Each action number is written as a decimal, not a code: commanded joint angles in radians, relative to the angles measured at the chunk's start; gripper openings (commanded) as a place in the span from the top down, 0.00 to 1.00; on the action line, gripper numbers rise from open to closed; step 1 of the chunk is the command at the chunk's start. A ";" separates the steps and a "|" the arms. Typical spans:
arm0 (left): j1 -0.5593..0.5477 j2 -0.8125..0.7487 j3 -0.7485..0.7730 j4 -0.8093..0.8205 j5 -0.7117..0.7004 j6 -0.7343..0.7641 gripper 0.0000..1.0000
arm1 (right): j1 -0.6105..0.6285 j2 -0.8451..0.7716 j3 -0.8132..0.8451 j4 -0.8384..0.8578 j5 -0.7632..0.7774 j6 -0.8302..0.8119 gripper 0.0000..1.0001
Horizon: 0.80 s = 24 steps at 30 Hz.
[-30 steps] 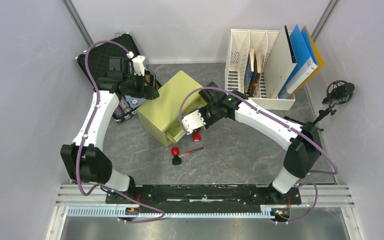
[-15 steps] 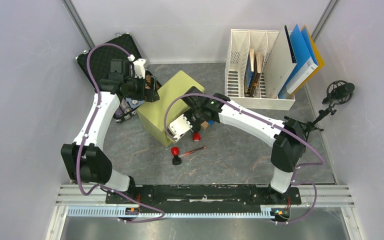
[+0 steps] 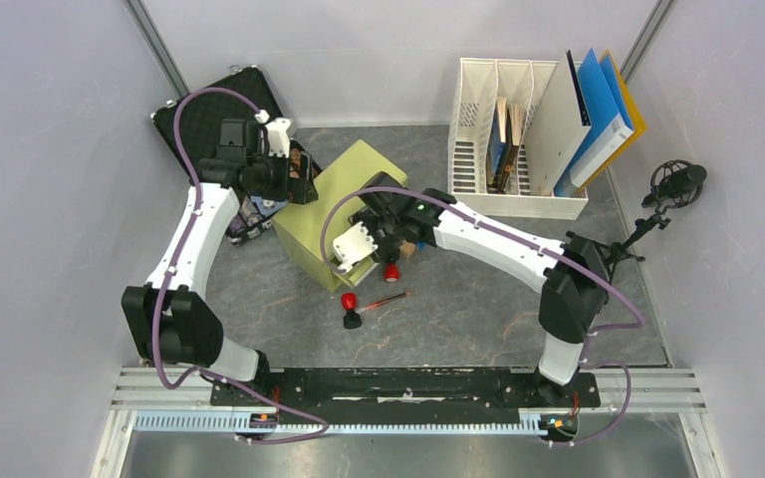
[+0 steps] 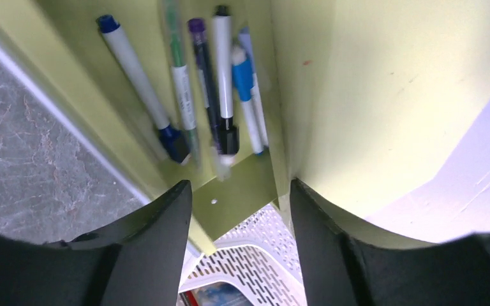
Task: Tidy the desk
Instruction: Place the stationery in the drawer, then pick up the stationery from the center of the board.
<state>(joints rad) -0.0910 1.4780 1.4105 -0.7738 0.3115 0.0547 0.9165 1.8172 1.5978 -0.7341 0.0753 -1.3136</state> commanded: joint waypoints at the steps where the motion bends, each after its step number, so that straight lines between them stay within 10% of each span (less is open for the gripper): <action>1: 0.005 -0.039 -0.002 0.038 -0.002 0.033 0.00 | 0.007 -0.070 -0.031 0.128 0.049 0.076 0.32; 12: 0.007 -0.041 -0.005 0.047 -0.033 0.040 0.00 | -0.082 -0.257 -0.074 0.136 -0.107 0.342 0.28; 24: 0.008 -0.064 -0.016 0.061 -0.041 0.049 0.00 | -0.137 -0.429 -0.564 0.169 -0.440 0.388 0.31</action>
<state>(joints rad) -0.0902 1.4467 1.3994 -0.7528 0.2874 0.0624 0.7822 1.4021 1.1503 -0.6044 -0.2077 -0.9653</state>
